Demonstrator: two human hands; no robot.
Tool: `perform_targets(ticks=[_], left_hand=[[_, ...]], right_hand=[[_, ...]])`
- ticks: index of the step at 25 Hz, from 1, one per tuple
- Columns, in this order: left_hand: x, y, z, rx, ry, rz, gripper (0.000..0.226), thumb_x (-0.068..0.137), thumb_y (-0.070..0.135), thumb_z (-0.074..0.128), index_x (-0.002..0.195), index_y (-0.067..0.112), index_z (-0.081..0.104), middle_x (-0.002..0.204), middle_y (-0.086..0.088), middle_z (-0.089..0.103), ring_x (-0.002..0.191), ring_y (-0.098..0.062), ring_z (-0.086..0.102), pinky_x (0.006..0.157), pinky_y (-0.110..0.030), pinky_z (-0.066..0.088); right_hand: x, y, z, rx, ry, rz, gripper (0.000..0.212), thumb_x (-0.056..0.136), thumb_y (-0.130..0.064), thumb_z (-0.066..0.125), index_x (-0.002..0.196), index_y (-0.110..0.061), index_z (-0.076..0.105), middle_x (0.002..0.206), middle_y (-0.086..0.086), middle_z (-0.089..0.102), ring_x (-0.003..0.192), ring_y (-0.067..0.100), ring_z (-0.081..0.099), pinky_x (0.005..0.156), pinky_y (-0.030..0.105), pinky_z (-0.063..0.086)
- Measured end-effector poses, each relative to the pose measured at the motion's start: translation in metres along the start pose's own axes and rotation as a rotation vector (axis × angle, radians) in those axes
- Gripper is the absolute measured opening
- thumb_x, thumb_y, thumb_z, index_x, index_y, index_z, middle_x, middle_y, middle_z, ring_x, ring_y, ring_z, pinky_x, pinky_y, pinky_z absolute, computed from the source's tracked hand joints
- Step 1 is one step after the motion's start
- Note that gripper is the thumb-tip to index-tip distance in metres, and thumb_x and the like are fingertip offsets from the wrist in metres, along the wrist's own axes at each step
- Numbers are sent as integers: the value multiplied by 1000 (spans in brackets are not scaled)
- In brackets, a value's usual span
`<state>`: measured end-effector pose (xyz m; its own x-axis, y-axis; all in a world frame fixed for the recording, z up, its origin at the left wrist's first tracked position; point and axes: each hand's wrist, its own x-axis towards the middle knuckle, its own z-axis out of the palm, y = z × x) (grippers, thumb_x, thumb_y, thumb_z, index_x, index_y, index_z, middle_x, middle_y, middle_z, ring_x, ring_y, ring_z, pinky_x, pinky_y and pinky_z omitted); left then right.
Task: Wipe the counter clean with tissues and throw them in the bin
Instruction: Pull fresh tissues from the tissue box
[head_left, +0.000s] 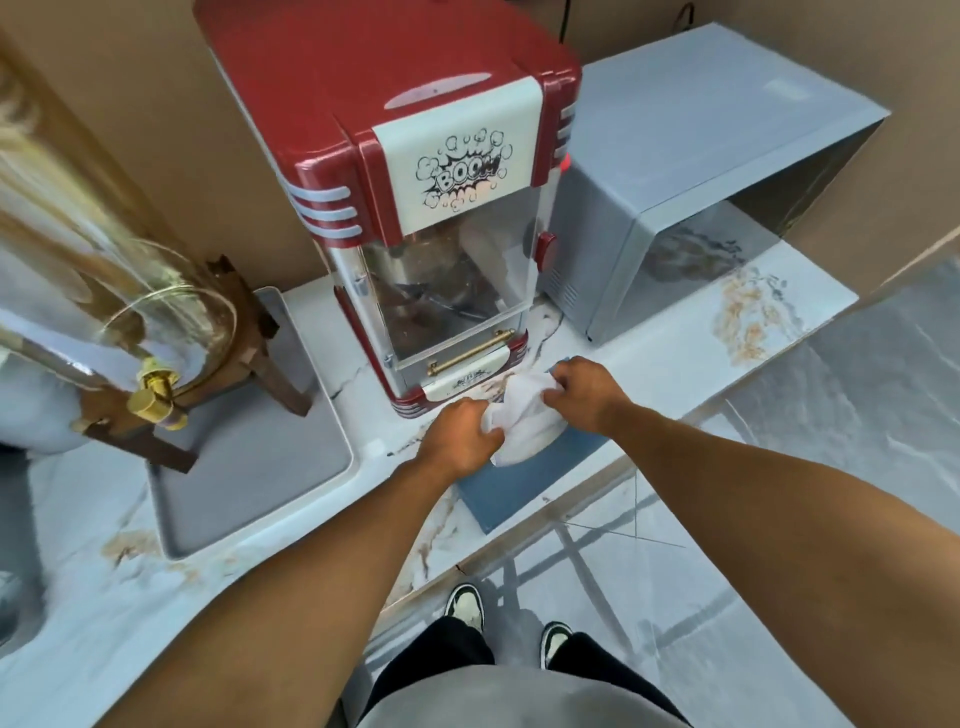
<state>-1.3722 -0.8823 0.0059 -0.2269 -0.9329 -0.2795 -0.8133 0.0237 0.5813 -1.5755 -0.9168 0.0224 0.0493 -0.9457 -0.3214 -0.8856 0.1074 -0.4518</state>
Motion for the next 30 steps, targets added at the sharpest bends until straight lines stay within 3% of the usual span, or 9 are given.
perform_targets(ticks=[2,4,7,9,14,21,23,25,30], left_hand=[[0,2,-6,-70,6,-41,31,88,31,66,115,15,66,118,-12,69,104,-34,63,85,-36,51],[-7,8,-11,-105,43,-101,29,90,31,64,113,13,66,113,-11,70,101,-33,64,86,-38,53],[-22,24,-18,-229,219,-160,29,94,31,61,115,11,62,113,-10,70,98,-28,64,87,-39,53],[-34,36,-23,-301,343,-175,30,96,30,60,118,11,60,116,-11,69,95,-24,62,84,-34,50],[-73,46,-44,-628,664,-313,29,95,26,60,120,10,59,115,-10,67,101,-28,63,89,-39,53],[-190,-17,-41,-789,886,-485,17,93,28,65,103,14,65,94,-1,71,87,-26,68,71,-33,58],[-232,-44,-32,-781,946,-569,18,90,32,68,91,14,64,87,-4,72,82,-29,69,71,-37,59],[-276,-75,-22,-784,958,-662,29,89,37,68,87,8,65,88,-13,72,82,-32,69,73,-44,58],[-390,-142,-8,-953,924,-770,33,83,43,75,86,10,71,81,-3,77,70,-16,73,59,-32,60]], right_hand=[[3,-1,-11,88,-21,-28,18,82,-33,63,70,-23,55,80,0,60,78,23,54,60,25,40],[2,-3,-24,183,-19,-56,19,80,-33,62,66,-24,52,79,1,62,78,25,58,59,26,39],[-1,-12,-44,333,41,-146,12,81,-33,60,81,-21,60,90,3,68,84,24,62,72,30,47],[-10,-23,-53,445,87,-213,20,79,-34,56,92,-21,64,94,2,70,88,23,65,78,34,52],[-36,-62,-48,581,108,-339,15,80,-27,59,88,-14,60,83,1,68,80,21,62,71,33,49],[-82,-111,22,571,-229,-435,19,88,-17,69,83,-1,60,75,13,64,66,21,56,63,35,47],[-104,-130,50,546,-364,-462,28,89,-13,68,70,-8,47,60,7,45,52,13,38,51,28,32],[-129,-154,82,494,-469,-491,28,89,-10,67,71,-10,45,61,6,35,52,12,27,49,28,22],[-196,-227,169,357,-524,-538,21,94,-11,56,74,-10,49,64,4,44,52,11,35,50,27,29]])
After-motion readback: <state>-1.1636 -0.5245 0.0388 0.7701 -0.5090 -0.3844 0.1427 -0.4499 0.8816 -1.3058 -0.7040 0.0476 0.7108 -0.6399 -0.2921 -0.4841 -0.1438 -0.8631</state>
